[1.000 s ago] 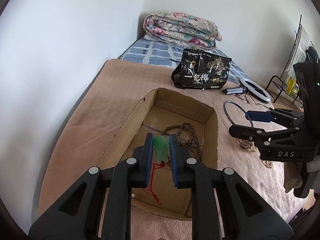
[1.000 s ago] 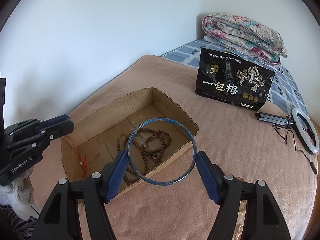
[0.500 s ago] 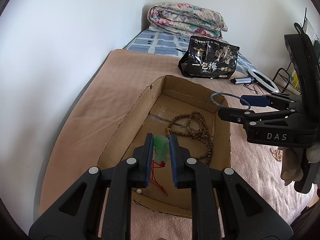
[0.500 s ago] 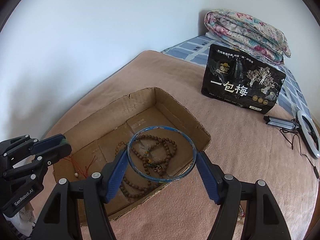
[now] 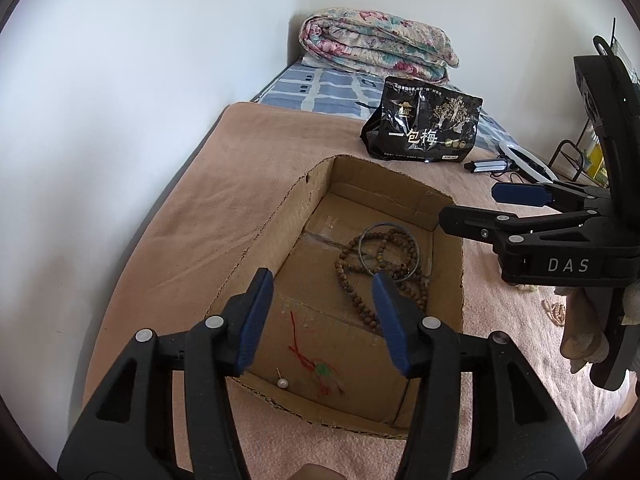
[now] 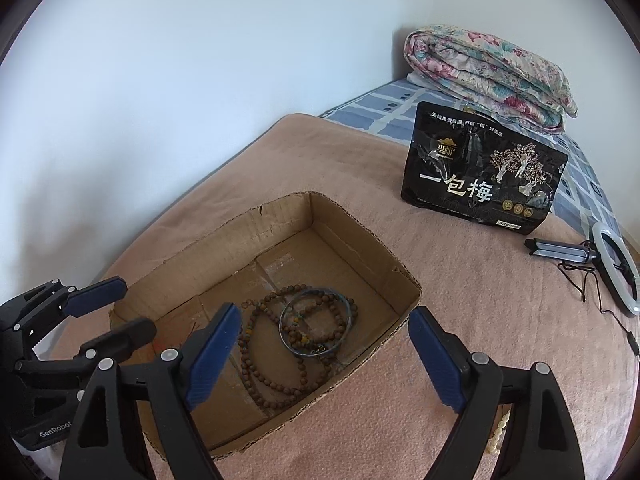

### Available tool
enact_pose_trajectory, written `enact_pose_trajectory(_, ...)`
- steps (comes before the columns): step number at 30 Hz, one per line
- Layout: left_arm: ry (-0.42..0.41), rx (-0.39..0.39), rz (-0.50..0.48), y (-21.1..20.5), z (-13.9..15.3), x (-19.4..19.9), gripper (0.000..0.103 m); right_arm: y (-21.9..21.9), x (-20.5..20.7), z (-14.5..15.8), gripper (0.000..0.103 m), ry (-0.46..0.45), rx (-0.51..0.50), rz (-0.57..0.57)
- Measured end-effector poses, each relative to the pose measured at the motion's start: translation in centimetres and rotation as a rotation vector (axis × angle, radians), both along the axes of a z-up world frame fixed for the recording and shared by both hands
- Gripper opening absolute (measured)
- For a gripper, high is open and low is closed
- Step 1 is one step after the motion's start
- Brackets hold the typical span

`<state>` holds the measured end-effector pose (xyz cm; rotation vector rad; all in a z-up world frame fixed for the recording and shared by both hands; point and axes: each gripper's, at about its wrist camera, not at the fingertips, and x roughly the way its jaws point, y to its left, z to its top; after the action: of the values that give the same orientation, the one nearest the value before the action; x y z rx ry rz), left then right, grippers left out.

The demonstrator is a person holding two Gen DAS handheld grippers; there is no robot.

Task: Organize jewelry
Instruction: 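Carry the pendant and bangle into the cardboard box and open both tools, then withdraw both tools from the box back toward the remaining jewelry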

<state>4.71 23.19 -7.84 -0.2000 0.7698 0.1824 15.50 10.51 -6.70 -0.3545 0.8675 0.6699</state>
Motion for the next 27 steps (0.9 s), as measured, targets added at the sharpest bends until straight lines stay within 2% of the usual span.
enact_pose_trajectory(3, 0.007, -0.004, 0.001, 0.0, 0.0, -0.1, 0.055, -0.3, 0.0, 0.3, 0.088, -0.007, 0.004, -0.012)
enact_pose_trajectory(6, 0.01, -0.004, 0.001, -0.1, 0.0, 0.0, 0.061, -0.7, -0.1, 0.6, 0.093, -0.013, 0.011, -0.022)
enact_pose_trajectory(11, 0.006, 0.004, 0.002, -0.4, 0.2, 0.2, 0.064, -1.5, -0.2, 1.1, 0.098, -0.02, 0.014, -0.035)
enact_pose_trajectory(13, 0.003, 0.003, 0.002, -0.6, 0.3, 0.3, 0.071, -1.9, -0.3, 1.5, 0.101, -0.024, 0.021, -0.047)
enact_pose_trajectory(27, -0.032, 0.047, -0.071, -4.1, 1.3, 1.0, 0.073, -8.3, -0.9, 4.0, 0.103, -0.038, 0.06, -0.131)
